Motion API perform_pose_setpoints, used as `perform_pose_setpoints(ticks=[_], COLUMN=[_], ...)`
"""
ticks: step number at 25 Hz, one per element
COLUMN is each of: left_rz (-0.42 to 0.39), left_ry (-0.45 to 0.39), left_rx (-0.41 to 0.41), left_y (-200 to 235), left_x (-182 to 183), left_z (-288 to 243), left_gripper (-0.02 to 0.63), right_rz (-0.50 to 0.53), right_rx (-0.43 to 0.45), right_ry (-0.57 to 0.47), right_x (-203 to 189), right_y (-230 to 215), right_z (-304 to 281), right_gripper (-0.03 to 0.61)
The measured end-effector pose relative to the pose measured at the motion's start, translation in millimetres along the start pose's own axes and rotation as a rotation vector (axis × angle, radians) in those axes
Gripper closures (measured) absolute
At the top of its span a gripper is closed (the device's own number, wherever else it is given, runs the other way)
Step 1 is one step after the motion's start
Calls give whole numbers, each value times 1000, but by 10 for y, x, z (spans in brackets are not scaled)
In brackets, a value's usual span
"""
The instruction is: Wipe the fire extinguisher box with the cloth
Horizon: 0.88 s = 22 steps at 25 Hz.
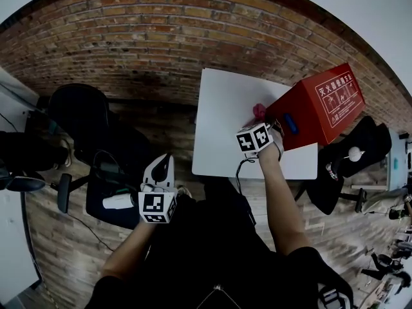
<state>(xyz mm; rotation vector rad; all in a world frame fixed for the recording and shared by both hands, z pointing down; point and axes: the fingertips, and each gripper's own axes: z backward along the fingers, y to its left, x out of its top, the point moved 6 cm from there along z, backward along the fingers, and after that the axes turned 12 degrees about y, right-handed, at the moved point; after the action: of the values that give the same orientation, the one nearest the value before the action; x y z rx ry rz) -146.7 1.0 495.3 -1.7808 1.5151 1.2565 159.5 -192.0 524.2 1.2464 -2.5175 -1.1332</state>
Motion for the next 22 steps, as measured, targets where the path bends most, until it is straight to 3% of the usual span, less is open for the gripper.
perform_pose_setpoints(ticks=[15, 22], left_rz=[5, 2], left_ry=[22, 28], left_rx=[16, 14], left_y=[27, 20], left_x=[-13, 5], left_z=[-79, -119], left_gripper=[584, 584], right_rz=[12, -23], right_rx=[-7, 52], right_ry=[-12, -14], right_x=[-34, -97], right_y=[169, 301], right_z=[-167, -292], right_gripper=[472, 472])
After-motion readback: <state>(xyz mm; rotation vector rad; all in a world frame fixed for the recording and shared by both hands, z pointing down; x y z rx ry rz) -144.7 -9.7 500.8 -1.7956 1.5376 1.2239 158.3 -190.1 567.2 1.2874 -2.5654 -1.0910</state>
